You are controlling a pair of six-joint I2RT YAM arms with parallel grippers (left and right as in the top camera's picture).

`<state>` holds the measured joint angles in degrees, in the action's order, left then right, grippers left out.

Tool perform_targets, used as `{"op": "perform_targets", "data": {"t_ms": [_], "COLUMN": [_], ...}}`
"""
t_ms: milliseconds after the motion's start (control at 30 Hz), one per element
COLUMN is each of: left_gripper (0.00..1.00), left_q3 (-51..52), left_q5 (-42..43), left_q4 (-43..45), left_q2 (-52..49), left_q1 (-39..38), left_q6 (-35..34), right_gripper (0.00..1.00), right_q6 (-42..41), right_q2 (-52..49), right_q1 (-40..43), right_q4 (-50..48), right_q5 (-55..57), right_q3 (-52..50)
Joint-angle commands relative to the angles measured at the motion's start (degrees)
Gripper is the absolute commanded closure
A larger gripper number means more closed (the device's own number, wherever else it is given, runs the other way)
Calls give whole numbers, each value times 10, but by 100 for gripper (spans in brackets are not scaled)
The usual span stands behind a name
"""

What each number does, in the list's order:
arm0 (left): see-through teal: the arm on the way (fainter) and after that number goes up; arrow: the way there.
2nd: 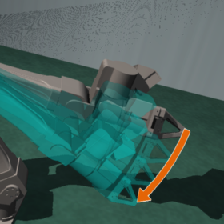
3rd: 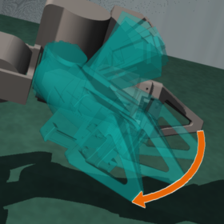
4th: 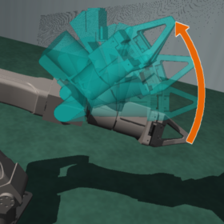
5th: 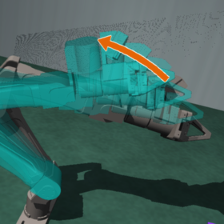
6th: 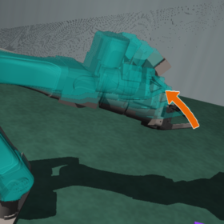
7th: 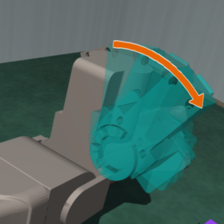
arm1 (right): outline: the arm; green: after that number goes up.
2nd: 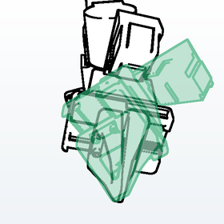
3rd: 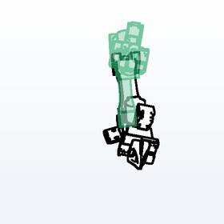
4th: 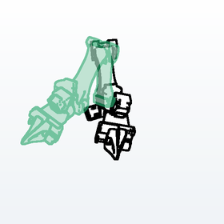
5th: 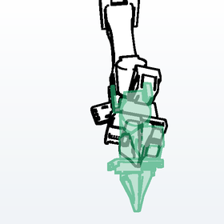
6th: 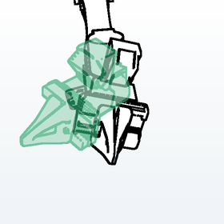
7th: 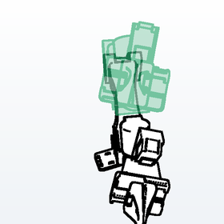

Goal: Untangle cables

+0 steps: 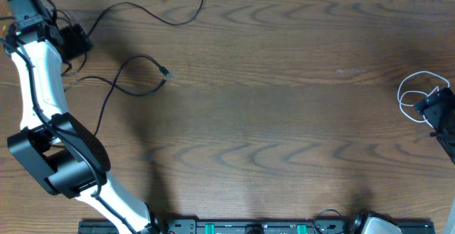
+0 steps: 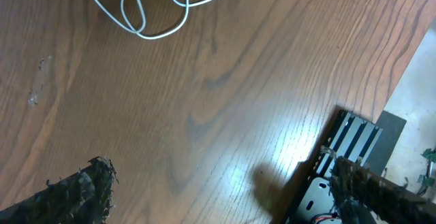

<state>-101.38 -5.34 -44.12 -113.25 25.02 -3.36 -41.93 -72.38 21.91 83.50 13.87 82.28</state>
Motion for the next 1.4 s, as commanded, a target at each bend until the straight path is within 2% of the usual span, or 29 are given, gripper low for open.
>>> {"op": "perform_targets", "data": {"t_ms": [0,200,367,567,633,700,767,833,1133,1267,1367], "left_gripper": [0,0,5,5,5,5,11,13,16,28,31], "left_q3": [21,55,90,129,137,142,143,143,169,181,194], "left_q5": [-122,-133,-132,-123,-76,11,89,127,126,115,97], "left_q4": [-38,-98,-97,-75,-60,-45,-38,-37,-15,-3,10], "left_q2": [-10,-24,-25,-25,-25,-25,-25,-25,-25,-25,-25], "left_q1": [15,77,130,191,210,230,246,259,285,285,285], "left_q6": [-35,-101,-101,-100,-89,-38,12,38,38,38,38], "right_gripper": [1,1,1,1,1,1,1,1,1,1,1], "right_q6": [-9,-9,-9,-9,-9,-9,-9,-9,-9,-9,-9], "right_q2": [1,1,1,1,1,1,1,1,1,1,1], "right_q1": [3,3,3,3,3,3,3,3,3,3,3], "right_q4": [1,1,1,1,1,1,1,1,1,1,1], "right_q5": [5,5,5,5,5,5,5,5,5,5,5], "right_q3": [0,0,0,0,0,0,0,0,0,0,0]}}
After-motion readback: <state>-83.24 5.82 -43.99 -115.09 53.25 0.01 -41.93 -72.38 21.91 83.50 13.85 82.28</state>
